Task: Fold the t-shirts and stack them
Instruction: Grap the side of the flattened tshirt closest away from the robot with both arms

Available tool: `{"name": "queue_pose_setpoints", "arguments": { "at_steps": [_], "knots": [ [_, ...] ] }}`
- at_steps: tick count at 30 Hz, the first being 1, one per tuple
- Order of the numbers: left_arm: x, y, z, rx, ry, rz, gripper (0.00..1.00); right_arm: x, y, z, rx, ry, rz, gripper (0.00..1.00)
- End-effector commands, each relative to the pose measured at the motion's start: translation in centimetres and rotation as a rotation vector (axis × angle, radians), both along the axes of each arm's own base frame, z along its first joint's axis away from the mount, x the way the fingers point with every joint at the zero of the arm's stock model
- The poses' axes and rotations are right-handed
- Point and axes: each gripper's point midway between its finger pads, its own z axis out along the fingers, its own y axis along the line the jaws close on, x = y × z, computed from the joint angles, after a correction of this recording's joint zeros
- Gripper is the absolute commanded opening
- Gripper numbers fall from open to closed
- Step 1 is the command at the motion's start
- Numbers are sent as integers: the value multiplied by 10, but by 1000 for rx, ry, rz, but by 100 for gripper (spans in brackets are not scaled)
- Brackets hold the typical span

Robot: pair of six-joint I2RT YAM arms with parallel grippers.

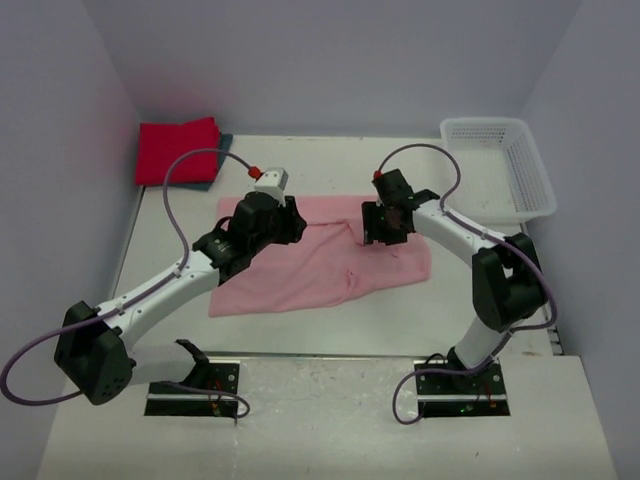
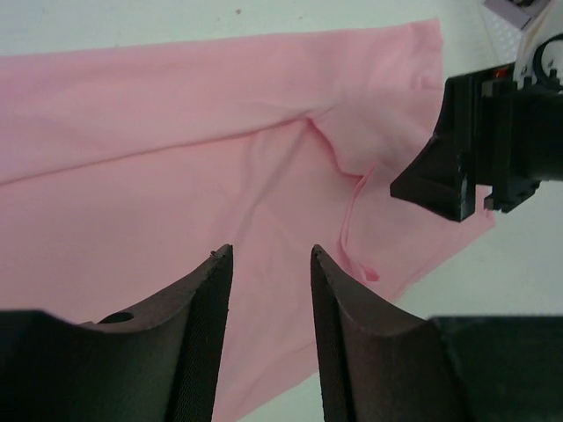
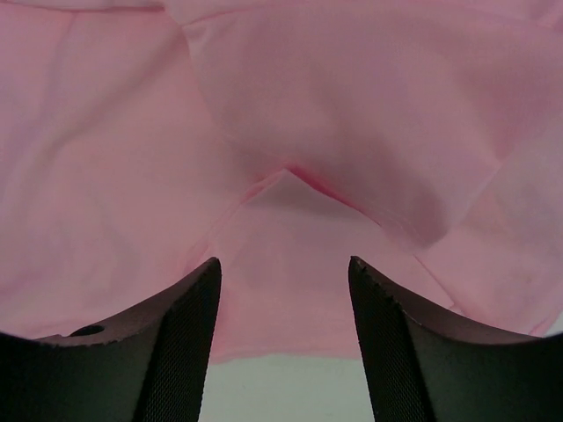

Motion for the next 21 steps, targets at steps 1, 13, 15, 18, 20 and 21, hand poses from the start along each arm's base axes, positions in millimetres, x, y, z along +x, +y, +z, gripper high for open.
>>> {"name": "queue_pose_setpoints", "arguments": {
  "at_steps": [1,13,15,18,20,21],
  "knots": [
    [-15,23,-26,44,72,69,42,30,12,14,5,-76,1,61],
    [-29,35,-21,39,46,64,41,42,22,-10,-39,7,21,55],
    [-29,36,-17,37,35,65,42,37,21,-18,-45,26,14,55],
    [-29,39,-13,41,24,69,43,34,19,-26,-48,38,3,53],
    [-28,39,-13,45,22,69,44,34,19,-29,-51,40,2,51],
    [-28,39,-13,44,22,69,44,34,19,-34,-56,51,1,51]
  ]
}}
